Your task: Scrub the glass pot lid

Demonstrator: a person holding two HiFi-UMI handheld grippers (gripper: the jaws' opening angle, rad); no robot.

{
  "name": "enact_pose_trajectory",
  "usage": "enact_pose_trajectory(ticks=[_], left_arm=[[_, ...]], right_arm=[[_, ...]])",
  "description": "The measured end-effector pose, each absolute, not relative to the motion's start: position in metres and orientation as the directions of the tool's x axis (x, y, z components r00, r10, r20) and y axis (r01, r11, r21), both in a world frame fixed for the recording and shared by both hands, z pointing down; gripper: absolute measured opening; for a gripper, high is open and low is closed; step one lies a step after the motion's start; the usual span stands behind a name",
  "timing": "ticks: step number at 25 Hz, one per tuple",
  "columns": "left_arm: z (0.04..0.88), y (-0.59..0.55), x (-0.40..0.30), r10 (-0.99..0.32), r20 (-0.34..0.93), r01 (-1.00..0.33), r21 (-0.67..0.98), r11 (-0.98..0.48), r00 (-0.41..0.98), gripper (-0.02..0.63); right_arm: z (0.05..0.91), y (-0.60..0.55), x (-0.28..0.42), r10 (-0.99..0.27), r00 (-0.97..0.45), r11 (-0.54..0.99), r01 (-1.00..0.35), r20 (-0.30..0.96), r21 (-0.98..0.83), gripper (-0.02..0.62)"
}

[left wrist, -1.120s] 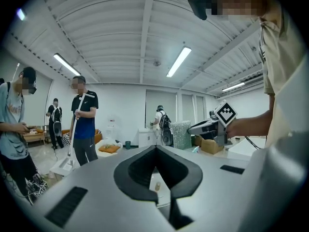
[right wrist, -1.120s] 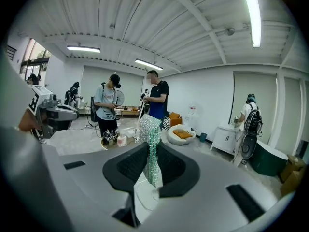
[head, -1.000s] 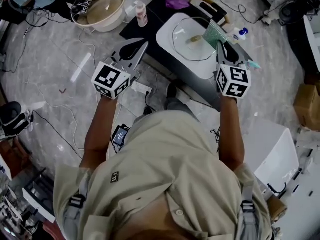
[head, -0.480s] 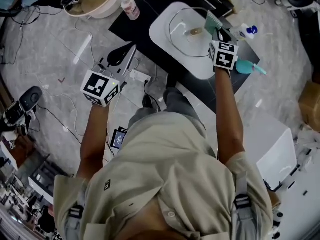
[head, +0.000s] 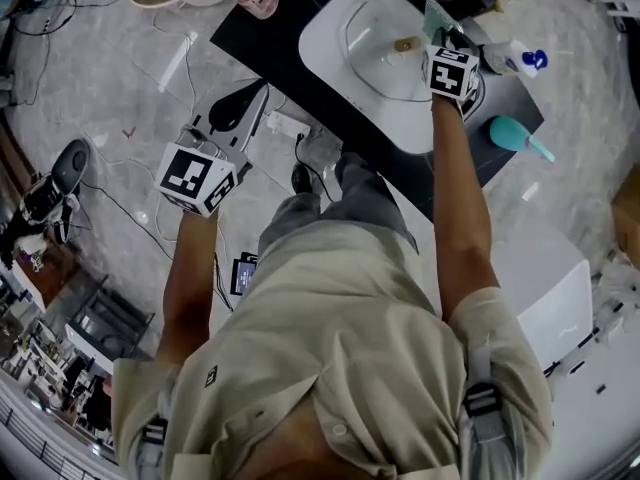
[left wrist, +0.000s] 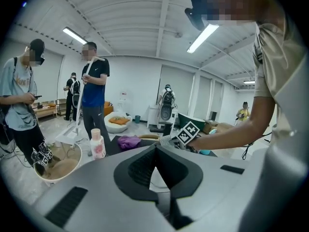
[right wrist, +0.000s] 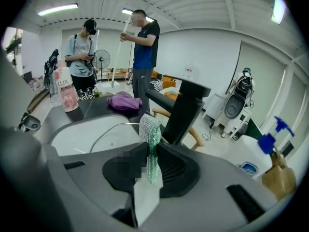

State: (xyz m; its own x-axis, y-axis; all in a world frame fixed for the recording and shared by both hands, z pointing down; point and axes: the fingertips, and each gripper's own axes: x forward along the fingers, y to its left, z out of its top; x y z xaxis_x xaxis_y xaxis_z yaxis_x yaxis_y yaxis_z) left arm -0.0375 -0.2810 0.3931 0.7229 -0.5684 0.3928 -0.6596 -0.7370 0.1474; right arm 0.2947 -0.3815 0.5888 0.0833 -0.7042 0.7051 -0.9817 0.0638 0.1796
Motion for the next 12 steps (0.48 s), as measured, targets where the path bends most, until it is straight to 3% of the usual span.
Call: enact_pose_trajectory(ticks=[12], left_arm=[[0.423,-0.283,-0.033,-0.567,0.424,-0.680,0.179,-0.712,0.706,0.014]], right_arm=[[0.674,-0.390,0.207,-0.603,-0.071,0.226,-0.970,0.795,0.085,0.074]])
